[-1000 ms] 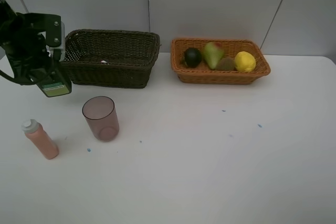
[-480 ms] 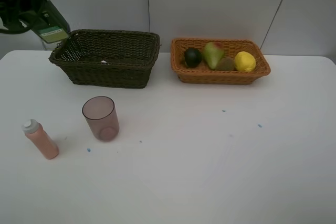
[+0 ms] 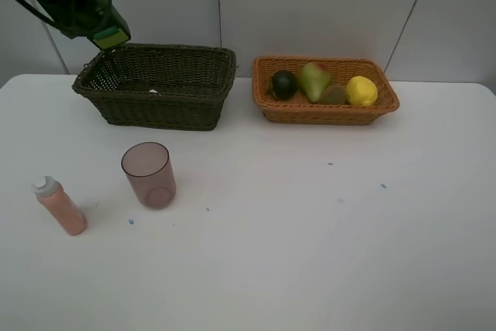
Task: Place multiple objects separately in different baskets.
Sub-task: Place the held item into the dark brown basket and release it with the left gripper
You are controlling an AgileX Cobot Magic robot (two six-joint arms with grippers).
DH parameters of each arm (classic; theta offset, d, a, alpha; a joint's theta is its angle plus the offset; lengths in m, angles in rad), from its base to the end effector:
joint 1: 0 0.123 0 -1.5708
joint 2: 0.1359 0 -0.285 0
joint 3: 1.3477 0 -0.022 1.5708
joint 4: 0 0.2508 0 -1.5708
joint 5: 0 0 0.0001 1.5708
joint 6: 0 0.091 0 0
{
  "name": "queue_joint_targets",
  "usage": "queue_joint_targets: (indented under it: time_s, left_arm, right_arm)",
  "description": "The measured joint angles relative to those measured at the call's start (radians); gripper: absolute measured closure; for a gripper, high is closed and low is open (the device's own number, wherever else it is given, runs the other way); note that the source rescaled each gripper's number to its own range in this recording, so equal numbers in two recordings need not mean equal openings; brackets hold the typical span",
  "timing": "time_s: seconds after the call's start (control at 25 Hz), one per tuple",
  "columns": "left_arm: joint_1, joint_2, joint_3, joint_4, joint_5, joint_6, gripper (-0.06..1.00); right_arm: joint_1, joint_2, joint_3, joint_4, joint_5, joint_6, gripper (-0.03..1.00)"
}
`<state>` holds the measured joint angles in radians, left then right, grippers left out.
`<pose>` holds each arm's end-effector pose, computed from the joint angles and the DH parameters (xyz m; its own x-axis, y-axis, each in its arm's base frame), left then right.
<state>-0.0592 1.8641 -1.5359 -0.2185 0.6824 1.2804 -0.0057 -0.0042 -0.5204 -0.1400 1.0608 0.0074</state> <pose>0.4211 -0.0374 0.2723 -0.2237 0.9020 -0.3693 0.7700 0.3958 0.5004 -0.0084 -0.0110 0.2835 -0.4365 -0.0583 -0.8978 0.0890 0.9902 -0.1076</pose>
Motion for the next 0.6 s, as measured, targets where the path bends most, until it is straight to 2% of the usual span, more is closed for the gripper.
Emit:
queue_joint_targets:
  time_s: [0.16, 0.36, 0.48, 0.6]
  left_arm:
    - [-0.018, 0.106, -0.063, -0.008, -0.010, -0.040, 0.45]
    - [-0.034, 0.217, -0.132, -0.004, -0.015, -0.140, 0.45]
    - [-0.037, 0.263, -0.150, 0.034, 0.000, -0.213, 0.45]
    - [-0.037, 0.283, -0.151, 0.114, 0.033, -0.289, 0.45]
  right_arm:
    - [0.000, 0.000, 0.000, 0.000, 0.000, 0.000, -0.03]
    - [0.000, 0.000, 0.000, 0.000, 0.000, 0.000, -0.03]
    - [0.000, 0.000, 0.000, 0.000, 0.000, 0.000, -0.03]
    - [0.000, 0.000, 0.000, 0.000, 0.000, 0.000, -0.03]
